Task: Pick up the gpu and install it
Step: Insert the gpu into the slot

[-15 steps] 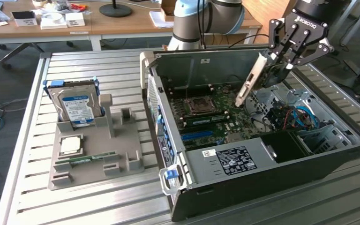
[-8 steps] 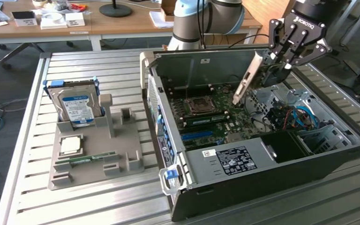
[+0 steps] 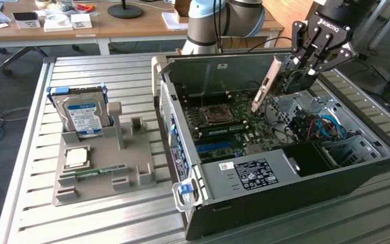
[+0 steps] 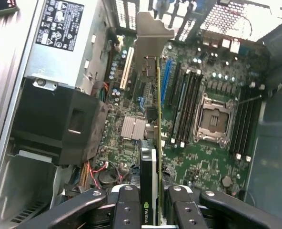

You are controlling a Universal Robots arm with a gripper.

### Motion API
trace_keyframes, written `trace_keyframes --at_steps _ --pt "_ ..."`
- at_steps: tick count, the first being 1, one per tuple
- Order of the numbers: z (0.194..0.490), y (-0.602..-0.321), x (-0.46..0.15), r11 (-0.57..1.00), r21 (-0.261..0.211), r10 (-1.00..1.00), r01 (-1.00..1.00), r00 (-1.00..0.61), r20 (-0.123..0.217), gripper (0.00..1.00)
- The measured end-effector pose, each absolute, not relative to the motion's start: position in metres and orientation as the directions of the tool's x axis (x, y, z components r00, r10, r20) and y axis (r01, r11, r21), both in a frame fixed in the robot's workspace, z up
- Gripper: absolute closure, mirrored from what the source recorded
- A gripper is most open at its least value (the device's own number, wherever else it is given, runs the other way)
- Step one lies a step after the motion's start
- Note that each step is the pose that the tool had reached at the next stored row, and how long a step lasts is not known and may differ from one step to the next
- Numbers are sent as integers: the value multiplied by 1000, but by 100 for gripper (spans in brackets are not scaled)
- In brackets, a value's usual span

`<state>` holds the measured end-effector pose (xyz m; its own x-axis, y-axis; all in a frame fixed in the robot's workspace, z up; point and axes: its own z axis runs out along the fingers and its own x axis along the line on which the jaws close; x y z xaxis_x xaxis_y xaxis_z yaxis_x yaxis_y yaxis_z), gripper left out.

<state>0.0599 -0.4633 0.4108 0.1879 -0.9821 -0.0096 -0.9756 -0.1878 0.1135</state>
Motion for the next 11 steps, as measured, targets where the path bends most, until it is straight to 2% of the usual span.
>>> trace_keyframes --at_steps 11 --pt "411 -462 55 -164 13 -985 -986 163 -58 73"
